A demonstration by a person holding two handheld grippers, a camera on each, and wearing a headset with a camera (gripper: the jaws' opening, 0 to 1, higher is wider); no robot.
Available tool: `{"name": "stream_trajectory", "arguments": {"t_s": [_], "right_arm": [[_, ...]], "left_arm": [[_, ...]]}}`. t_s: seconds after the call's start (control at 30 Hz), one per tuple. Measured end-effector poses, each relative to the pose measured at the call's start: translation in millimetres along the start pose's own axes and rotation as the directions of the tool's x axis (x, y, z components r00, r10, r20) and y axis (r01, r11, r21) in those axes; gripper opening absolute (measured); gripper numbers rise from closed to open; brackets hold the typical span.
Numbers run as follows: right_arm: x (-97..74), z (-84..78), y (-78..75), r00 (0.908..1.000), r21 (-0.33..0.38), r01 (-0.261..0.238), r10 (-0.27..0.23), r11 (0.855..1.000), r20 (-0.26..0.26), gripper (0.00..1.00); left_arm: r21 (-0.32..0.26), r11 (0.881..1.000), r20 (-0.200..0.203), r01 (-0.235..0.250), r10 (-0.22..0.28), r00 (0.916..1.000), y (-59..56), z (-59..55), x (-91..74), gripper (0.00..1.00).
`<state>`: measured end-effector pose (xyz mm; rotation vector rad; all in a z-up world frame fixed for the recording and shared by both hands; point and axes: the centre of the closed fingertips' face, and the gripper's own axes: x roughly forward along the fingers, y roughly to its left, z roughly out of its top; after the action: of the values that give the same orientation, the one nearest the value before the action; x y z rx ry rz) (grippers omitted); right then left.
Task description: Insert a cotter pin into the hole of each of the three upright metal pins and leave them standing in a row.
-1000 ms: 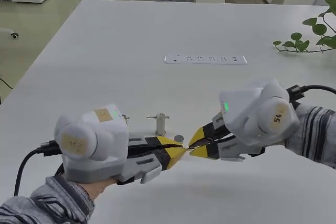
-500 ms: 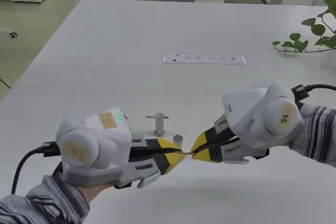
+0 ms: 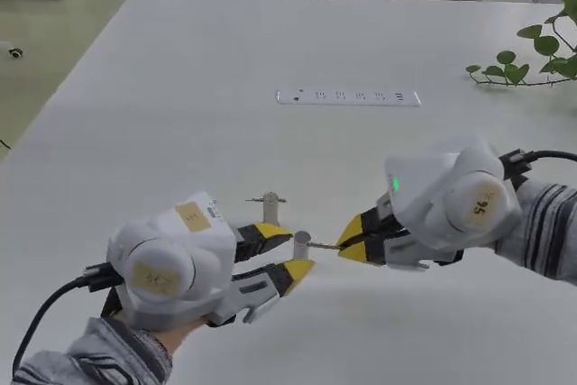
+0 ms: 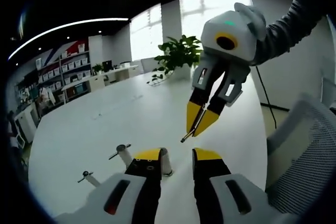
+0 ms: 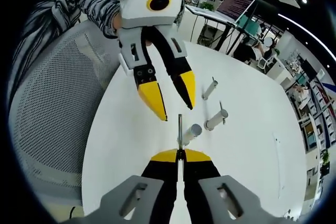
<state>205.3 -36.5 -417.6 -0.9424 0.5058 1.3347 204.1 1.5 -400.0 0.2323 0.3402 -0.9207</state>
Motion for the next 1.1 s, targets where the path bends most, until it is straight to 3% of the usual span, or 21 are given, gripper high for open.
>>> {"name": "stream_trajectory", "arguments": {"t_s": [0.33,0.73,1.0,1.07,1.1], "right_arm": [[12.5,-22.9,-15.8,0.999,0.005,0.006,-0.005,1.0,-0.045,0.0],[29.5,-34.3,-23.4,0.9981,0.0,-0.013,0.013,1.0,-0.06,0.0],[35.9,-34.7,-24.4,0.9979,-0.001,-0.028,0.028,1.0,-0.058,0.0],[36.4,-35.5,-23.5,0.9975,-0.004,-0.034,0.033,0.999,-0.063,0.0],[36.7,-35.4,-23.4,0.9974,-0.006,-0.034,0.034,0.999,-0.063,0.0]], "left_arm": [[-0.095,0.989,-0.005,-0.115,0.115,0.9933,19.5,-13.0,13.8,0.21],[-0.176,0.966,-0.055,-0.188,0.181,0.982,22.1,-34.3,28.1,0.21],[-0.191,0.962,-0.086,-0.198,0.184,0.9791,19.6,-45.9,39.2,0.19],[-0.206,0.957,-0.093,-0.205,0.189,0.9775,20.0,-47.7,41.2,0.18],[-0.246,0.948,-0.092,-0.204,0.187,0.9781,19.4,-48.8,43.3,0.18]]}}
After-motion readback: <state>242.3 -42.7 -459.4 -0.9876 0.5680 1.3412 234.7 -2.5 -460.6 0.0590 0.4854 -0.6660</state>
